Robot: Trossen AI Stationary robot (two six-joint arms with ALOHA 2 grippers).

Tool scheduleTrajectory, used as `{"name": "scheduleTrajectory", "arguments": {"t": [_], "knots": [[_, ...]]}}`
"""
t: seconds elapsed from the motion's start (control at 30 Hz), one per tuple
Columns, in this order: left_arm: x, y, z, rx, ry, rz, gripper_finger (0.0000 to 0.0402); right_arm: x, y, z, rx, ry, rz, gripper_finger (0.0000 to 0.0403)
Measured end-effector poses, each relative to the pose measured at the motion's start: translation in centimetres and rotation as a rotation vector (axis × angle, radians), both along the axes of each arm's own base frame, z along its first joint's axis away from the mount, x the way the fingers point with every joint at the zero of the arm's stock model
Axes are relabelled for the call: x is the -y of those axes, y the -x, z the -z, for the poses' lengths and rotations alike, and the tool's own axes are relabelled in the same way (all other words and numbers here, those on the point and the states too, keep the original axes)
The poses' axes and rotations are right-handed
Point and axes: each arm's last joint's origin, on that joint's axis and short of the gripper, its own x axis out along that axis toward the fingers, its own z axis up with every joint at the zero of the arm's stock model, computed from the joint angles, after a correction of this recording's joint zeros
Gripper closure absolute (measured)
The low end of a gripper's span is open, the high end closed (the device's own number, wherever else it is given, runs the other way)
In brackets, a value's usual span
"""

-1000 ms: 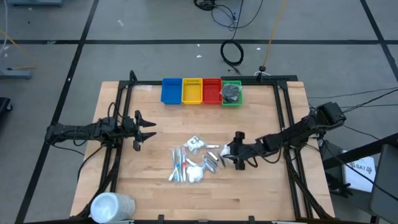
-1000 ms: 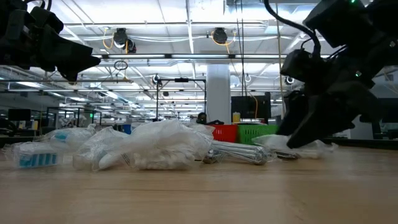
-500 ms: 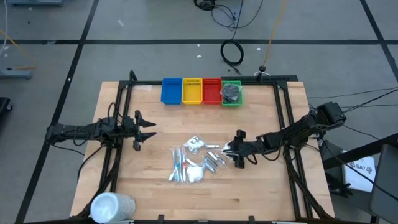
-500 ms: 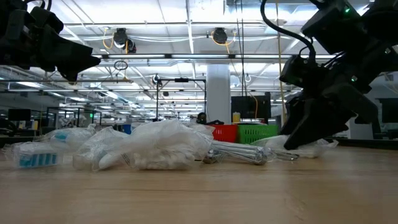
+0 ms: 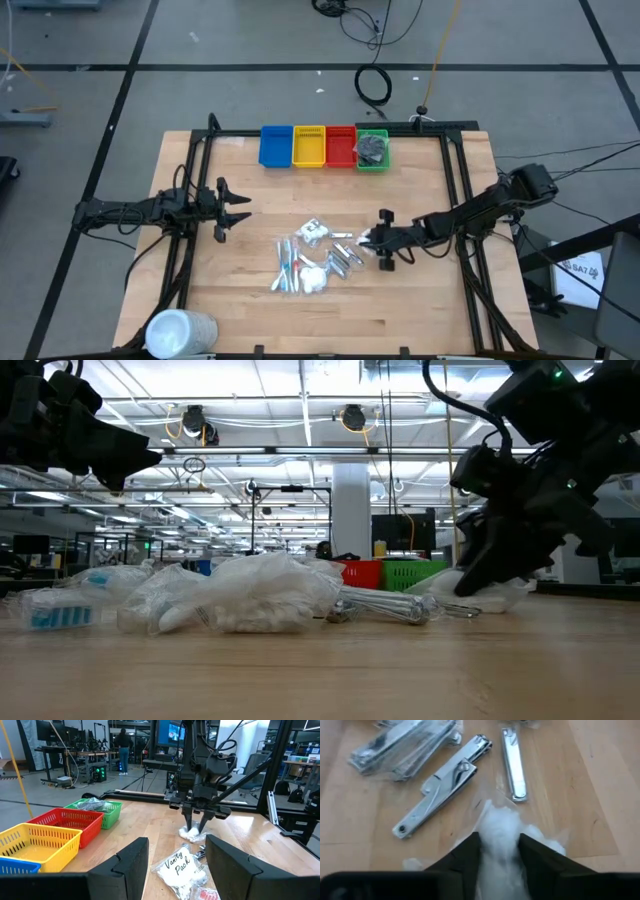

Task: Pick & Place Travel size toiletries
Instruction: Put the cotton pack into the red bin

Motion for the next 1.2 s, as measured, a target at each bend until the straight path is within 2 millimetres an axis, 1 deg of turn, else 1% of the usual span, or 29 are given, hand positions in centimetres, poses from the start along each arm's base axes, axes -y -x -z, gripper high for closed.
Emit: {"name": "scheduleTrajectory", "arguments": {"t": [0.17,0.27,0.3,0.5,0.63,0.77,1.0,1.2], "knots": [[0.0,0.0,0.0,0.000,0.000,0.000,0.0210,-0.2,0.3,-1.2,0.034,-0.070,-0.056,0.0355],[0.0,0.0,0.0,0.000,0.000,0.000,0.0210,-0.2,0.5,-2.4,0.075,-0.112,-0.090,0.0390],[0.0,0.0,0.0,0.000,0.000,0.000,0.0210,-0.3,0.6,-2.8,0.094,-0.121,-0.105,0.0395],[0.0,0.0,0.0,0.000,0.000,0.000,0.0210,-0.2,0.9,-4.9,0.195,-0.139,-0.127,0.0399],[0.0,0.0,0.0,0.000,0.000,0.000,0.0210,-0.2,0.9,-5.4,0.235,-0.139,-0.133,0.0400],[0.0,0.0,0.0,0.000,0.000,0.000,0.0210,-0.3,0.7,-5.7,0.327,-0.128,-0.163,0.0401],[0.0,0.0,0.0,0.000,0.000,0.000,0.0210,-0.3,1.1,-5.8,0.490,-0.195,-0.242,0.0402],[0.0,0.0,0.0,0.000,0.000,0.000,0.0210,0.3,0.6,-7.1,0.646,-0.173,-0.276,0.0402]]}}
